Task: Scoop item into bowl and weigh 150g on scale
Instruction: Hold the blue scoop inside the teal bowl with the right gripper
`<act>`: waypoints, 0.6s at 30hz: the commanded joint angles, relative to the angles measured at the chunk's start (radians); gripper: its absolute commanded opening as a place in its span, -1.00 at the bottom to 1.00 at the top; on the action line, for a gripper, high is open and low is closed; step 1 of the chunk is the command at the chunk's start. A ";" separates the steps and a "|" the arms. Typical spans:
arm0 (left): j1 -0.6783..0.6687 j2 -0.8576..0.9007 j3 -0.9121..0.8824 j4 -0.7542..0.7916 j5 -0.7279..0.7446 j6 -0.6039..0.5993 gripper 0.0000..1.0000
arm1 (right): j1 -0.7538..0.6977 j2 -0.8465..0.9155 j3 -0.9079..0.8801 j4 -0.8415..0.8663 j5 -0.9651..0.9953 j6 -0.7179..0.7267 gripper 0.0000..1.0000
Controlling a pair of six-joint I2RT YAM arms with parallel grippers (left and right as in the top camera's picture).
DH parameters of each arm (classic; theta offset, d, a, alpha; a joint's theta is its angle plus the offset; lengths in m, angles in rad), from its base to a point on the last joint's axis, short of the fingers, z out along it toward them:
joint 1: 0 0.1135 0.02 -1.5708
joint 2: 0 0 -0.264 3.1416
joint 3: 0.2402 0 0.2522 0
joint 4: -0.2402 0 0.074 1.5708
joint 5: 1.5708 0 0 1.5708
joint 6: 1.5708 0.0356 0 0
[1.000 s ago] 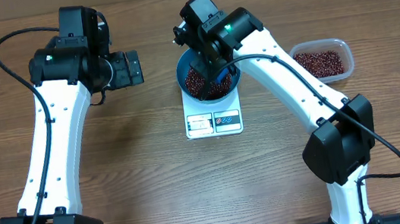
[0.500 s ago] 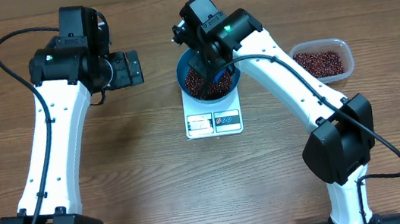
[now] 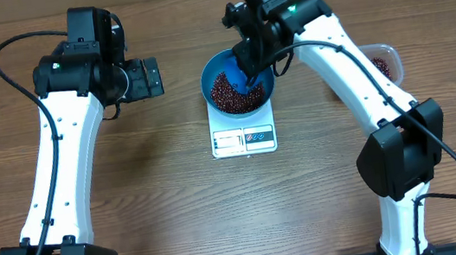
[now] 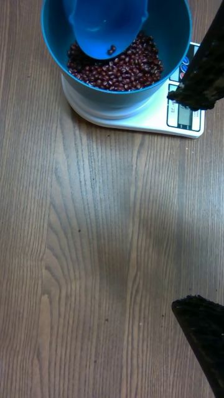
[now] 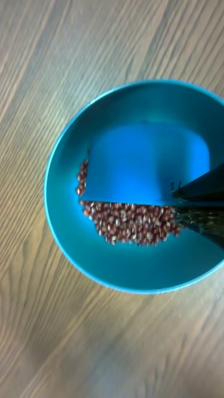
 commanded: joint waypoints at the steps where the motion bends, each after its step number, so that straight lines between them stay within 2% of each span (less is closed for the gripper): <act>1: -0.001 0.000 0.012 0.003 -0.007 -0.014 0.99 | -0.031 -0.006 0.035 0.004 -0.158 0.010 -0.93; 18: -0.001 0.000 0.012 0.003 -0.007 -0.014 0.99 | -0.041 -0.055 0.035 0.045 -0.164 -0.005 -0.93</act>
